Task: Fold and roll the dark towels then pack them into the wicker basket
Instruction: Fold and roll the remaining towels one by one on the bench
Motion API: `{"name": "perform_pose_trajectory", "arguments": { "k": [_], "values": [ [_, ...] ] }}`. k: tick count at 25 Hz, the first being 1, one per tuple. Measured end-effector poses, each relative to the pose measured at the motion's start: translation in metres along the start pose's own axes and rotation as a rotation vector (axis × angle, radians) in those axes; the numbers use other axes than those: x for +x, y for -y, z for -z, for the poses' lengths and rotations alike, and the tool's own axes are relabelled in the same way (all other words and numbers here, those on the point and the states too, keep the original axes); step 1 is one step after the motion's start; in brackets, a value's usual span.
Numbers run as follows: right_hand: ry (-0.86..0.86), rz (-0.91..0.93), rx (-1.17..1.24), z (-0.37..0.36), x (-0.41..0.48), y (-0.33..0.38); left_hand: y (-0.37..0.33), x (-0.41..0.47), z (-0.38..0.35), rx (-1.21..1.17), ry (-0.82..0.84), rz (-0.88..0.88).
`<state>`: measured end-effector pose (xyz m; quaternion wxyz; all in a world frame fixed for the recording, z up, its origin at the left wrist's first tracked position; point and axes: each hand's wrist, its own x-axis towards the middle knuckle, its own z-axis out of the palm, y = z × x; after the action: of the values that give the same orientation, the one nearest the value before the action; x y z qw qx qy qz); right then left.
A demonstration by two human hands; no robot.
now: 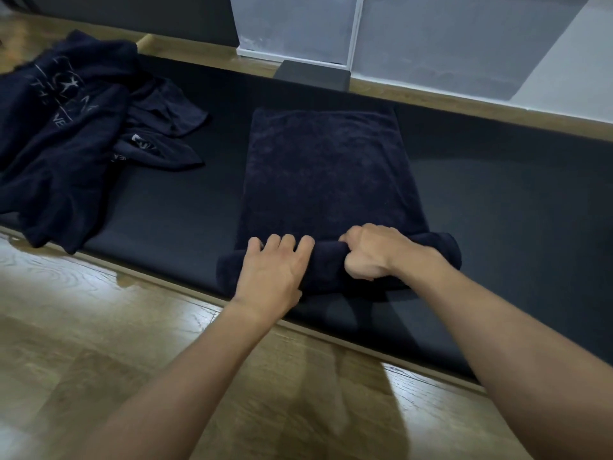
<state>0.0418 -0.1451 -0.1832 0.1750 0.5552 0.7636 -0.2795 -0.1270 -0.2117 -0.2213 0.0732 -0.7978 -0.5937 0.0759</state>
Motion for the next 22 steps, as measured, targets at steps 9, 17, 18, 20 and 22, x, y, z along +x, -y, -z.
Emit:
{"name": "perform_pose_trajectory", "arguments": {
  "k": [9,17,18,20,22],
  "values": [
    [-0.581,0.152,-0.45,-0.064,-0.016,-0.021,0.035,0.064,0.024,-0.485,0.674,-0.025],
    [-0.052,0.136,-0.063,-0.003,0.004,-0.01,-0.011,0.003,-0.004,0.026,-0.125,0.049],
    [-0.03,0.122,-0.054,-0.001,0.003,-0.008,-0.005,0.011,0.0,-0.028,-0.078,0.025],
    [-0.135,0.14,-0.15,-0.006,-0.004,-0.009,0.008,0.032,0.01,-0.204,0.127,-0.027],
    [-0.333,0.163,-0.375,-0.021,-0.015,-0.011,0.022,0.058,0.019,-0.391,0.411,-0.034]
  ]
}}
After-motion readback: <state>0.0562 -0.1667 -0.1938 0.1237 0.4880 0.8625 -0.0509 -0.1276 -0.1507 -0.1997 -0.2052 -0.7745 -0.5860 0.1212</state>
